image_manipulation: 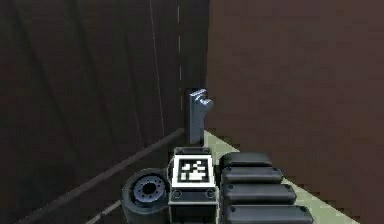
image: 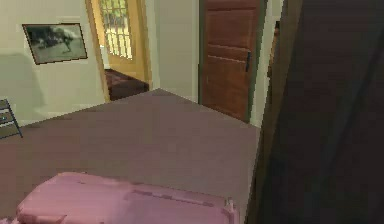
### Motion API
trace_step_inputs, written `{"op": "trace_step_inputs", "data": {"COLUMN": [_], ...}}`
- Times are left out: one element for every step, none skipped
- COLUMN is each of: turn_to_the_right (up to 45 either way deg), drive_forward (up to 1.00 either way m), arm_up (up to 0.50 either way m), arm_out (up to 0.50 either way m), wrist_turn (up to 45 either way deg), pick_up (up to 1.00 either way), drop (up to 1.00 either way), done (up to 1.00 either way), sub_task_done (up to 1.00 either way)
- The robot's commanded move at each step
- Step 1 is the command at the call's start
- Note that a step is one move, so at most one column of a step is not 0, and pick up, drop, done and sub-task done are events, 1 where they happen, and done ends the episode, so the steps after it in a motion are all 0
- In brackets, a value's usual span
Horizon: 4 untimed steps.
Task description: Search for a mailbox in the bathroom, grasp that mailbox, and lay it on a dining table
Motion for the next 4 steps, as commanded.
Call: {"op": "trace_step_inputs", "data": {"turn_to_the_right": [-33.0, 0.0, -45.0, -42.0], "drive_forward": [0.00, 0.60, 0.00, 0.00], "arm_up": [0.00, 0.00, 0.00, 0.00], "arm_out": [0.00, 0.00, 0.00, 0.00], "wrist_turn": [0.0, 0.0, 0.0, 0.0], "pick_up": [0.00, 0.00, 0.00, 0.00], "drop": [0.00, 0.00, 0.00, 0.00], "done": [0.00, 0.00, 0.00, 0.00], "sub_task_done": [0.00, 0.00, 0.00, 0.00]}}
